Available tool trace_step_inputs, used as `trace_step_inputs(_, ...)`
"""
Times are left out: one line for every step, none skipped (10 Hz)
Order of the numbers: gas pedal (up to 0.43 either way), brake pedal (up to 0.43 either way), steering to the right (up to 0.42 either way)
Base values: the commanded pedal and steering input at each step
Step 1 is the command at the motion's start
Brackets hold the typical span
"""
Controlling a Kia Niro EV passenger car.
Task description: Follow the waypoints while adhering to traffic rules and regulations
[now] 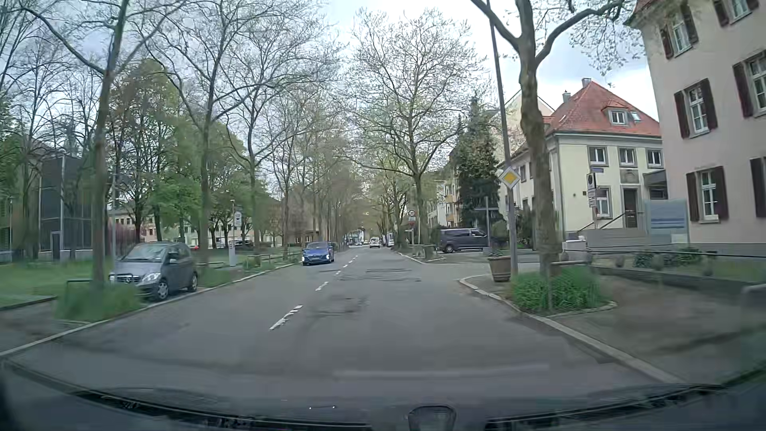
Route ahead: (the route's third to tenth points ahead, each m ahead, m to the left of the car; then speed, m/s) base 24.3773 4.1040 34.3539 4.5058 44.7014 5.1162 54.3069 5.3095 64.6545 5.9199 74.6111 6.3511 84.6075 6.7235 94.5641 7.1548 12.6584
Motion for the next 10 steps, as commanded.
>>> trace_step_inputs(0.11, 0.0, -0.014)
trace_step_inputs(0.11, 0.0, -0.014)
trace_step_inputs(0.11, 0.0, -0.013)
trace_step_inputs(0.11, 0.0, -0.013)
trace_step_inputs(0.11, 0.0, -0.012)
trace_step_inputs(0.11, 0.0, -0.012)
trace_step_inputs(0.11, 0.0, -0.012)
trace_step_inputs(0.11, 0.0, -0.012)
trace_step_inputs(0.11, 0.0, -0.012)
trace_step_inputs(0.11, 0.0, -0.011)
